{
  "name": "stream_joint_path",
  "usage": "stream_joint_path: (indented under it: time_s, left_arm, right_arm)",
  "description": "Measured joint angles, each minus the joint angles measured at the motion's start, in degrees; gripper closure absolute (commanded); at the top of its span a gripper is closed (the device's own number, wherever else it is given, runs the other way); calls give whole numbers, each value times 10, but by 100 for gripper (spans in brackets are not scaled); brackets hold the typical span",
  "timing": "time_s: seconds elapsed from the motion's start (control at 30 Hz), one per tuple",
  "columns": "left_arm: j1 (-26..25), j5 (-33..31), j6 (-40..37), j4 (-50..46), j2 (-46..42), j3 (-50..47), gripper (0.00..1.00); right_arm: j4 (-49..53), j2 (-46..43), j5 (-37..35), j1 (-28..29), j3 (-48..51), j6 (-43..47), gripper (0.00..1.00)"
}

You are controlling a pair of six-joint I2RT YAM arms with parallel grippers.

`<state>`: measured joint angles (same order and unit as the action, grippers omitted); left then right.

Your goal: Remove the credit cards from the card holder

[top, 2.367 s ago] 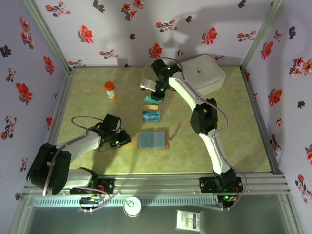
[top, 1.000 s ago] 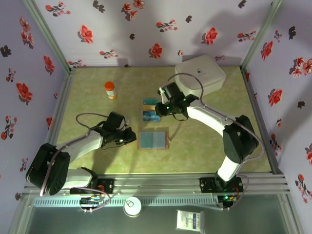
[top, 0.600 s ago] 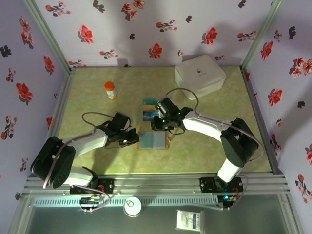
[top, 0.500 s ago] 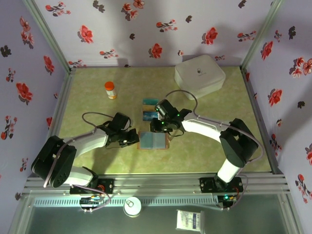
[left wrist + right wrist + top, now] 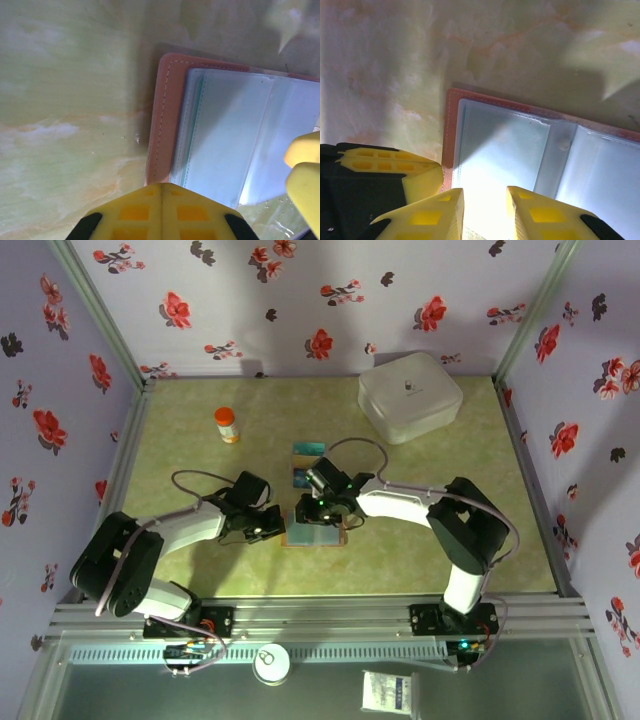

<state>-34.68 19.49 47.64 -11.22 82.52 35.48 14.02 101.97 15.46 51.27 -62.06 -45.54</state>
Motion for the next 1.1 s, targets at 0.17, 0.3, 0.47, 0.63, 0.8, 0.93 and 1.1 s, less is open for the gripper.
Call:
stream_joint_path:
  time_s: [0.17,0.3,0.47,0.63,0.8,0.93,1.1]
  left_arm:
    - [0,0,0,-4,0,0,100]
    - [0,0,0,-9,0,0,100]
    - [0,0,-1,-10,3,0,100]
    - [0,0,-2,-10,7,0,100]
    - [0,-2,-2,-16,8,0,100]
    - [0,-5,-2,-19,8,1,100]
    - [0,-4,-2,-24,9,3,100]
  right_arm:
    - [-9,9,4,5,2,-11,71]
    - [-10,13,7,7,8,-16,71]
    - [-10,20,7,9,14,-17,72]
    - [-9,22,3,9,16,-17,72]
    - [3,16,-14,9,17,-16,72]
    - [13,10,-22,9,21,-16,72]
    - [12,5,-23,9,28,-16,72]
